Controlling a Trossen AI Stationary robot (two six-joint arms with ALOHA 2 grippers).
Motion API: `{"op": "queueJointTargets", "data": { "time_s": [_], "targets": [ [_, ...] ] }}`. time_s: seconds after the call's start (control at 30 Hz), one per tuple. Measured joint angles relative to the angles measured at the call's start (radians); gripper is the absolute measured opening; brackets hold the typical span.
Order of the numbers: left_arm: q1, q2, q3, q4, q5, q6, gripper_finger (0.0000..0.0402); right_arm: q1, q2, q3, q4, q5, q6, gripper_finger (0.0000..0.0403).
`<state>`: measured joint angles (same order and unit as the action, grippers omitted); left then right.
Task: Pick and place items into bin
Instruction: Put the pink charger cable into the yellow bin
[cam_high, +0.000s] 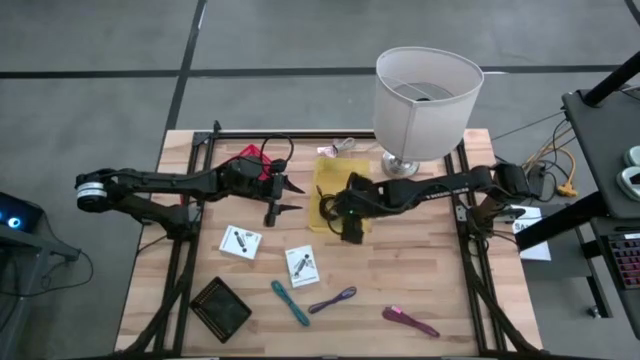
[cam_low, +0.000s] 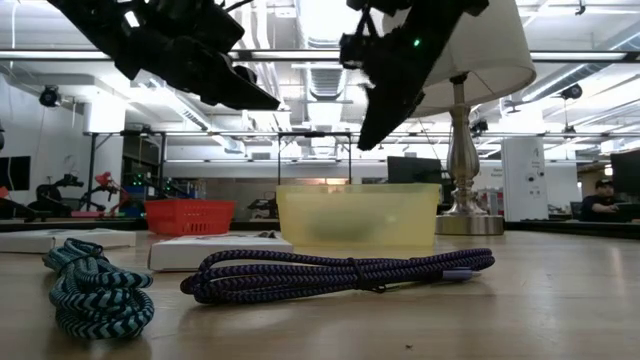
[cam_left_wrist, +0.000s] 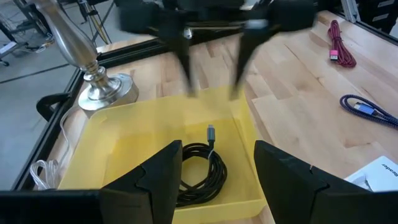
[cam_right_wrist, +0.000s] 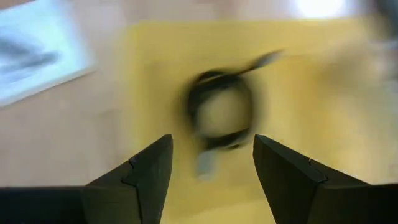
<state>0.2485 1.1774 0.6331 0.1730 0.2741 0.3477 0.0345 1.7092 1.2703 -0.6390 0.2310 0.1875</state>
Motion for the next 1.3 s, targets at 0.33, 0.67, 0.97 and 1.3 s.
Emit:
{"op": "queueJointTargets", "data": {
  "time_s": [0.33,0.67,0.97,1.3],
  "targets": [
    [0.000,0.000,0.000,-0.001,-0.006,0.000,0.0185,0.178,0.000,-0.026,-0.241,-0.232,0.231,0.0210],
    [0.000,0.000,0.000,-0.012,-0.056,0.000,0.0185,0.519,0.000,-0.027,-0.273,-0.232,0.674,0.0210],
    [0.000,0.000,0.000,-0.009,-0.056,-0.001,0.0185,0.788,0.018,-0.036,-0.263,-0.166,0.990,0.0210],
    [0.000,0.000,0.000,-0.007,-0.056,-0.002,0.0185,0.845,0.139,-0.038,-0.245,-0.152,1.090,0.0245]
  ]
}}
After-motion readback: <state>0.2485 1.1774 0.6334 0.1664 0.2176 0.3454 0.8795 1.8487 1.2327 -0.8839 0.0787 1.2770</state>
